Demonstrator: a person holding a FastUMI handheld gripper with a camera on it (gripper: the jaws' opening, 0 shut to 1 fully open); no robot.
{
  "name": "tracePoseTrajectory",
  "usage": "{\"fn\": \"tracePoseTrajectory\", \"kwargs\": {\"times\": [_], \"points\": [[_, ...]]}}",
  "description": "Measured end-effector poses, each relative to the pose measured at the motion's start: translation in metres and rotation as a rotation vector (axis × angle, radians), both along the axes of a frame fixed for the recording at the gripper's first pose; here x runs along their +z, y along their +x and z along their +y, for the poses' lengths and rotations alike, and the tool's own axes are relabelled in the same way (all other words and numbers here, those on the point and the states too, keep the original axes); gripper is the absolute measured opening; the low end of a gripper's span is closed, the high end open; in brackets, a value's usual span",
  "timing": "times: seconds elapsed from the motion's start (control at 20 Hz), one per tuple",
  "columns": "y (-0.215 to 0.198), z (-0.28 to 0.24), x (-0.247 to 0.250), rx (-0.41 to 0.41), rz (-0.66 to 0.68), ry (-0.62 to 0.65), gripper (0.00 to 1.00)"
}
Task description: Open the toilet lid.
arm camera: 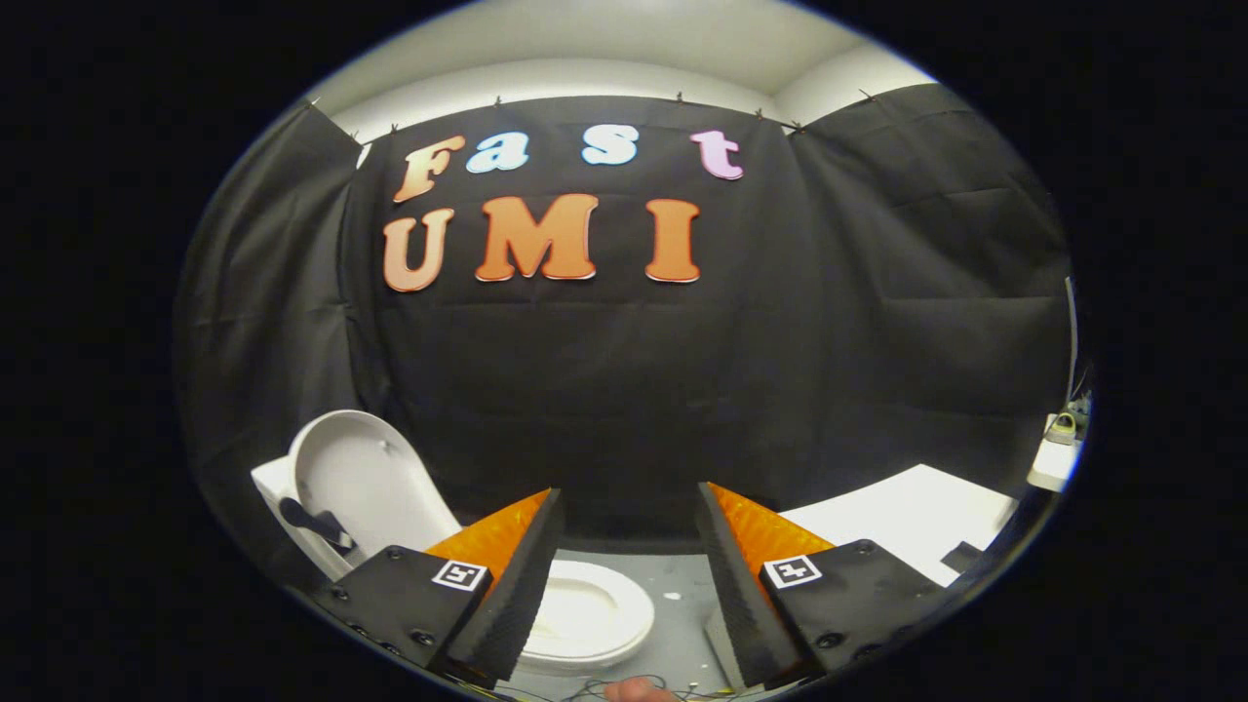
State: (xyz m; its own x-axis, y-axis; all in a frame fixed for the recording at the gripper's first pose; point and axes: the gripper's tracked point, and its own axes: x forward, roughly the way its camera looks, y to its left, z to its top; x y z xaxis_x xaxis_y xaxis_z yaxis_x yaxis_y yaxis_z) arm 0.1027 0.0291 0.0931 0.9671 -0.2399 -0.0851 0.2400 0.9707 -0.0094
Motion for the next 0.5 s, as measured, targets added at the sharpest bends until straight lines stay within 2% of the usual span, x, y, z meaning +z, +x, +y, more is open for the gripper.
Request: {"fn": "tracePoseTrajectory", "kwargs": {"times": [0.2, 0.5], "points": [[-0.042, -0.068, -0.028, -0.090, 0.013, 0.005, 0.88], [-0.090, -0.117, -0.066, -0.155, -0.010, 0.052, 0.88]]}}
